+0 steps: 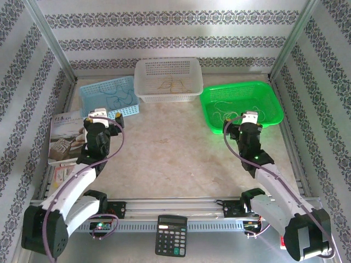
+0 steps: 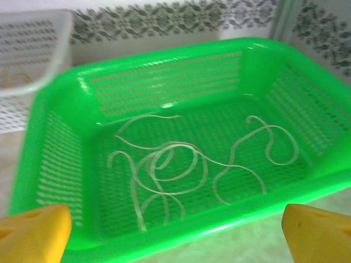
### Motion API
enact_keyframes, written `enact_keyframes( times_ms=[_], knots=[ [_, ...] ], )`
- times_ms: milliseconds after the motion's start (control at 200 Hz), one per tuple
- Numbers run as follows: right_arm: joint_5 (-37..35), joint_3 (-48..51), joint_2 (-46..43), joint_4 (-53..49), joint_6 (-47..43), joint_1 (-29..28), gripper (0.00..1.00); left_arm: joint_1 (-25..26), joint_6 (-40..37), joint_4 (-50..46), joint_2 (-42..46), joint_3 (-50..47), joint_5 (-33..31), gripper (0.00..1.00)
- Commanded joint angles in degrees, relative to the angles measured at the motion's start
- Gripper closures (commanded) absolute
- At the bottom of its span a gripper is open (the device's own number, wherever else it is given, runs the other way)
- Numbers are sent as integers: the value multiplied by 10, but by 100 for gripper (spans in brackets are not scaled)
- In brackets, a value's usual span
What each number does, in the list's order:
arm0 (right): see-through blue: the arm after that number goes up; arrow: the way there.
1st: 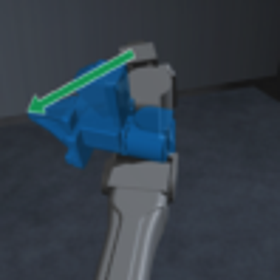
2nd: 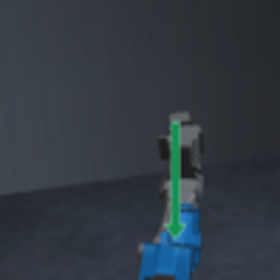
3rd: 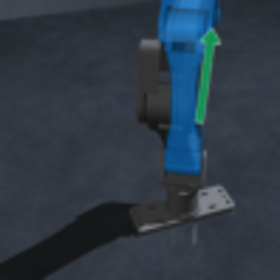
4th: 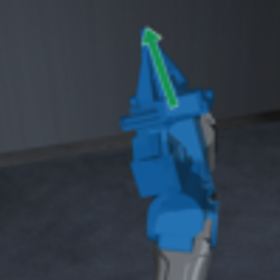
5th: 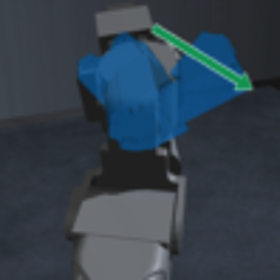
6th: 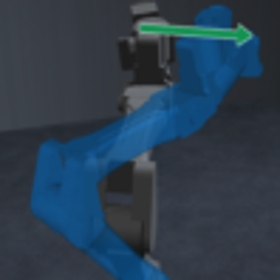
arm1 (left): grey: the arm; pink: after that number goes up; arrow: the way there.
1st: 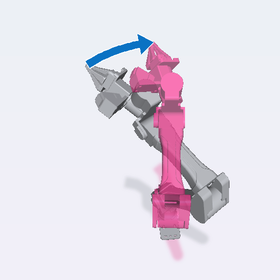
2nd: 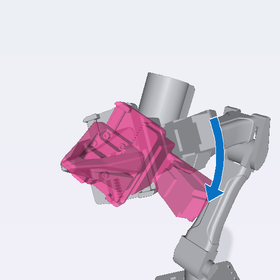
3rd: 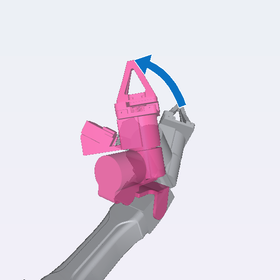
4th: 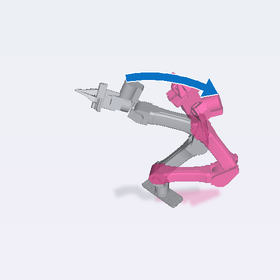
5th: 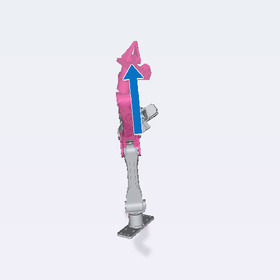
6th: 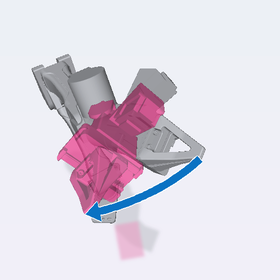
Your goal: Untangle the cables
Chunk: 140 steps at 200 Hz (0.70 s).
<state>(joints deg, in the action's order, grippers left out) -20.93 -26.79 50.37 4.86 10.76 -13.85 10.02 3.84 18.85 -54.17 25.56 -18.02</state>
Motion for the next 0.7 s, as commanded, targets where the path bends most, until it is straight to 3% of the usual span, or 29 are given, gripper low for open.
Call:
enact_keyframes(
  times_ms=[0, 140, 240, 305, 395, 470, 500, 545, 610, 695],
  knots=[
    [-64, 36, 7, 87, -57, 11, 2, -16, -54, 157, -57, -65, -34, 0],
    [-61, 113, 46, 210, -71, 42, 2, -21, -57, 368, -198, -124, -23, 0],
    [-22, 170, 92, 354, -64, 72, 2, -22, -79, 483, -311, -120, 12, 0],
    [16, 173, 93, 366, -76, 81, 2, -27, -87, 525, -361, -113, 36, 0],
    [69, 170, 128, 408, -78, 100, 2, -54, -55, 425, -341, -89, 79, 0],
    [123, 159, 173, 449, -80, 106, 2, -66, -72, 471, -385, -79, 133, 0],
    [143, 153, 191, 464, -82, 105, 2, -66, -73, 437, -380, -72, 145, 0],
    [164, 142, 221, 485, -91, 104, 2, -70, -64, 362, -359, -51, 153, 0],
    [177, 127, 246, 486, -113, 105, 2, -81, -55, 392, -377, -46, 155, 0],
    [175, 147, 340, 618, -110, 110, 2, -87, -38, 359, -369, -37, 138, 0]
  ],
)
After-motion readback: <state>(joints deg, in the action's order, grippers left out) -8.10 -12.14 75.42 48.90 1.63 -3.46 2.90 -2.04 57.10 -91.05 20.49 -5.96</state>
